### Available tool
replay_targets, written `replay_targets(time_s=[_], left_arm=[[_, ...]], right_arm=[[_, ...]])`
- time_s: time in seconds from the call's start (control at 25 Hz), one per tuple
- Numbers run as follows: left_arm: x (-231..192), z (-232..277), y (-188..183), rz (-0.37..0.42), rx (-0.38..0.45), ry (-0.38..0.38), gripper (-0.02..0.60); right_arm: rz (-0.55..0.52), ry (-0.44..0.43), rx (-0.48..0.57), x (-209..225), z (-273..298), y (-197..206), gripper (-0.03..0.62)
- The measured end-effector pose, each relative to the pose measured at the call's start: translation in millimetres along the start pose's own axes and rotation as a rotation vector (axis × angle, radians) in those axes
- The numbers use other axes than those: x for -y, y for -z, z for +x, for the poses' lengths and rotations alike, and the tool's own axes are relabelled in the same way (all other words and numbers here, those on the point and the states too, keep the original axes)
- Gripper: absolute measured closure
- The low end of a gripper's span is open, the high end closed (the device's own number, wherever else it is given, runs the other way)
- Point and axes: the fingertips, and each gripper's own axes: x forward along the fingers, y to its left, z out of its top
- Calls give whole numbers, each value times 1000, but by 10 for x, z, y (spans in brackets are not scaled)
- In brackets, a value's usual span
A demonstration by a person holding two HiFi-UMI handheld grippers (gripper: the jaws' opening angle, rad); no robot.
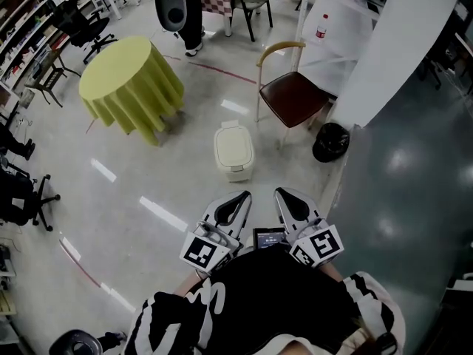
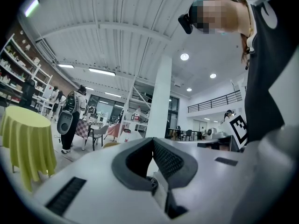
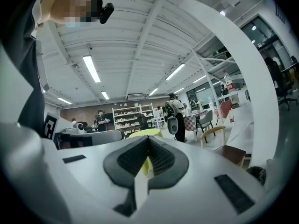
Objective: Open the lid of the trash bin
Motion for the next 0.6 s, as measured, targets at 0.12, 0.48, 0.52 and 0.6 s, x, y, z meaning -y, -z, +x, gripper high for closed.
replay_targets(time_s=[0.12, 0.48, 0.52, 0.6], left_arm=[[-51, 3, 4, -4, -4, 0, 574], [-127, 80, -37, -2, -3, 12, 574], [-136, 84, -35, -1, -3, 12, 574], [-146, 98, -37, -2, -3, 13, 574]], right_arm=[[9, -6, -2, -27, 60, 10, 591], [18, 1, 0, 28, 135, -17, 591], [19, -2, 3, 28, 149, -21, 591], [16, -10, 6, 18, 170, -30, 591]])
